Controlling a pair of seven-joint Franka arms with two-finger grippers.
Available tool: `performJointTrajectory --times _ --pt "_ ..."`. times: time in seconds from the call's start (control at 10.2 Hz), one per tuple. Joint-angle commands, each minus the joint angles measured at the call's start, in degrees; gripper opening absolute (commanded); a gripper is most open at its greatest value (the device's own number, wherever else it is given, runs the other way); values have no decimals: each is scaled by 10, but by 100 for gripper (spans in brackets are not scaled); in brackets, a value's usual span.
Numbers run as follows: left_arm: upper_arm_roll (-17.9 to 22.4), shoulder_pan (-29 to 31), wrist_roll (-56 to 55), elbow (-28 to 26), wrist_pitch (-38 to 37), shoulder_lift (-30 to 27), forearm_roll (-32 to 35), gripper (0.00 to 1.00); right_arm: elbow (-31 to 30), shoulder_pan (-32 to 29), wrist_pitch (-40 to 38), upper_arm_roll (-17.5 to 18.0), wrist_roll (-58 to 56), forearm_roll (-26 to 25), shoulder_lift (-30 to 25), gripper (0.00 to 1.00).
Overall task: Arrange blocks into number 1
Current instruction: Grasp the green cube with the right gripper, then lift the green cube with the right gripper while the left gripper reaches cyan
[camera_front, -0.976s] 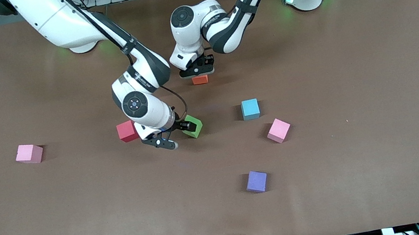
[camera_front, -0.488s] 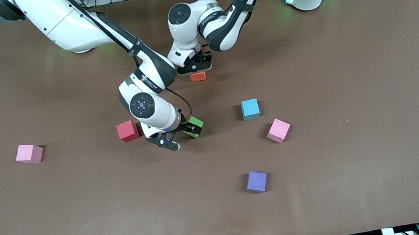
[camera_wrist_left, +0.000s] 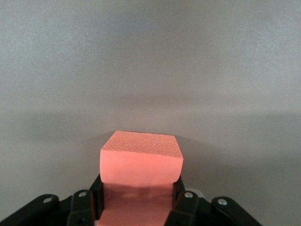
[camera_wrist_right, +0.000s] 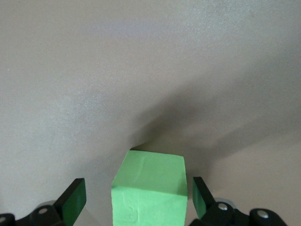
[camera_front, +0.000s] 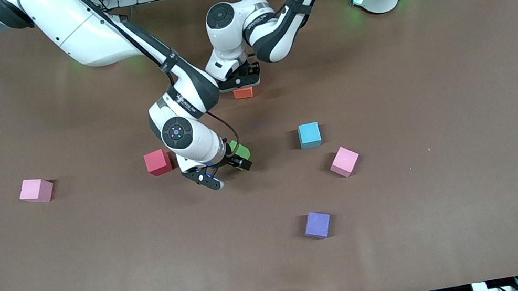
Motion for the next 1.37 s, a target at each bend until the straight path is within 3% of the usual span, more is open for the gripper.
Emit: performJointTrajectory --times 0.0,0.1,0.29,0.39,0.49,0.59,0.78,0.98,1.27 --pt "-1 -6 -12 -1 6 0 -8 12 19 10 -3 -2 12 7 19 100" --pt "-1 -7 -10 -1 3 0 -8 99 19 12 -4 -2 13 5 23 100" --pt "0 -7 -12 1 0 -3 -6 100 17 16 -4 -2 11 2 23 99" --pt "1 -5 -11 2 -3 -10 -3 100 16 18 -4 -2 9 1 23 73" --pt "4 0 -9 2 -18 -25 -2 100 16 17 -6 -2 5 -3 23 26" --pt "6 11 -6 3 -33 -43 -1 100 17 16 -8 -1 1 -3 21 0" --pt "5 44 18 -1 -68 -75 0 100 16 8 -33 -1 -40 -3 12 0" --pt "4 80 73 -32 -77 -115 1 100 16 -22 -104 -1 -110 -3 -20 0" --pt "2 170 178 -68 -72 -143 0 100 7 -36 -167 -2 -192 -4 -59 0"
